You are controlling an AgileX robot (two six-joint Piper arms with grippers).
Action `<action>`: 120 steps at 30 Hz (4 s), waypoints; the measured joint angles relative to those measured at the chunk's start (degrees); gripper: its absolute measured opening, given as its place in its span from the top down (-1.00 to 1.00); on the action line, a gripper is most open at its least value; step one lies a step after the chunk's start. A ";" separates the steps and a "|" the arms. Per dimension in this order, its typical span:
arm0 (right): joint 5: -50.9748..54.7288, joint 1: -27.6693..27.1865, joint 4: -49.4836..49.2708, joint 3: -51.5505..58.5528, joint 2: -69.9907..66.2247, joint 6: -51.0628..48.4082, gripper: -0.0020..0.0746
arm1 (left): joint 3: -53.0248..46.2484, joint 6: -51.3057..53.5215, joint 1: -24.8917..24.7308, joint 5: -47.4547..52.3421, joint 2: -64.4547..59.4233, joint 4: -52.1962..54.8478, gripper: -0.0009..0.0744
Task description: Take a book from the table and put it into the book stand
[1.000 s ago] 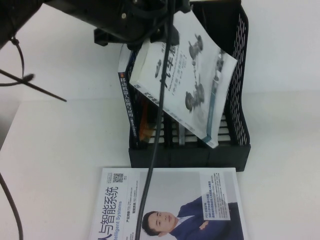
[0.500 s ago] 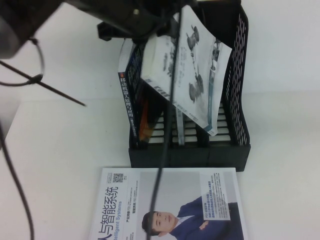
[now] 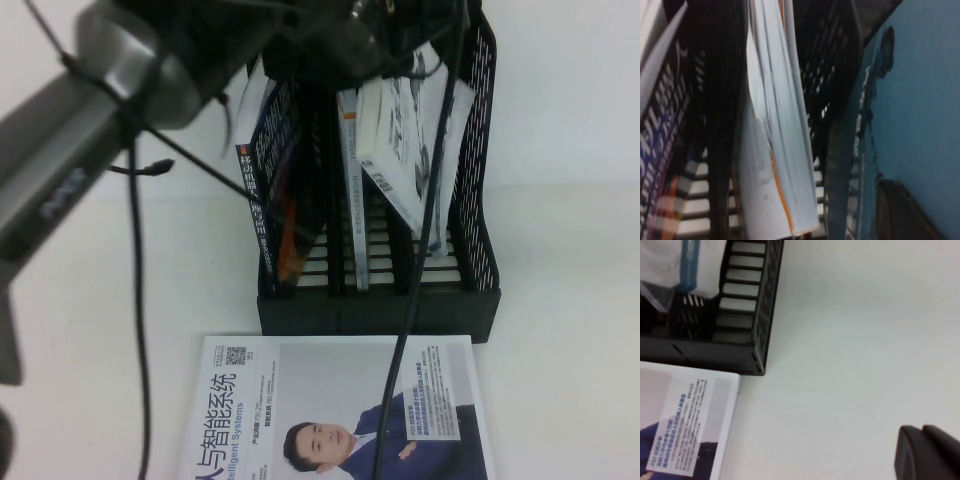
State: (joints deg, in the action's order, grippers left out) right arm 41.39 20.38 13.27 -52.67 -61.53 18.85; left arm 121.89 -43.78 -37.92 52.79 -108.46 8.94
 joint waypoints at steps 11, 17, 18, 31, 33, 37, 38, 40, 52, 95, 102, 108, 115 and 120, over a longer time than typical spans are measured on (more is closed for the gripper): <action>0.00 0.00 -0.45 0.00 0.00 0.00 0.95 | 2.69 -1.62 0.00 1.86 -7.10 -0.03 0.66; 0.00 0.00 -1.94 0.00 0.00 0.00 0.95 | 2.69 -0.76 0.00 -1.68 -8.19 -1.65 0.64; 0.00 0.00 -2.18 0.00 0.00 -0.13 0.95 | 2.69 -0.23 0.00 -2.38 -8.31 -1.93 0.58; 0.33 0.00 -2.39 0.00 0.00 -2.18 0.95 | 3.72 4.92 0.00 -9.90 -4.21 0.90 -0.34; 0.46 0.00 -2.39 0.00 0.00 -2.31 0.95 | 3.72 4.92 0.00 -8.86 -1.81 3.55 -0.22; 0.46 0.00 -2.39 0.00 0.00 -2.87 0.95 | 3.72 4.96 0.00 -4.66 4.08 9.06 0.25; 0.46 0.00 -2.39 0.00 0.00 -3.11 0.95 | 3.75 4.96 0.00 -3.26 5.58 10.83 0.42; 0.46 0.00 -2.39 0.00 0.00 -3.34 0.95 | 3.97 4.96 0.00 -0.74 8.33 14.65 0.70; -0.05 0.00 -2.39 0.09 4.35 -3.70 0.95 | -3.47 4.32 0.00 4.98 26.32 25.37 0.97; -7.69 0.00 -12.34 34.37 39.97 -8.16 0.95 | -78.46 -26.96 0.00 -37.67 63.74 49.84 0.98; -6.17 0.00 -12.34 34.37 39.97 -8.16 0.95 | -78.46 -26.96 0.00 -37.69 63.74 49.84 0.98; -6.04 0.00 -12.34 34.37 39.99 -8.16 0.95 | -78.46 -26.96 0.00 -37.79 63.74 49.84 0.98; -5.96 0.00 -12.34 34.37 39.99 -8.16 0.95 | -78.46 -22.57 0.00 -35.34 64.50 46.08 0.98; -5.96 0.00 -12.34 34.37 39.99 -8.16 0.95 | -79.24 -12.29 4.61 -28.46 69.29 31.20 0.98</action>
State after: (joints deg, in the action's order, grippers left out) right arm 35.43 20.38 0.93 -18.30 -21.54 10.68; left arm 42.65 -56.07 -33.31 24.34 -39.17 40.15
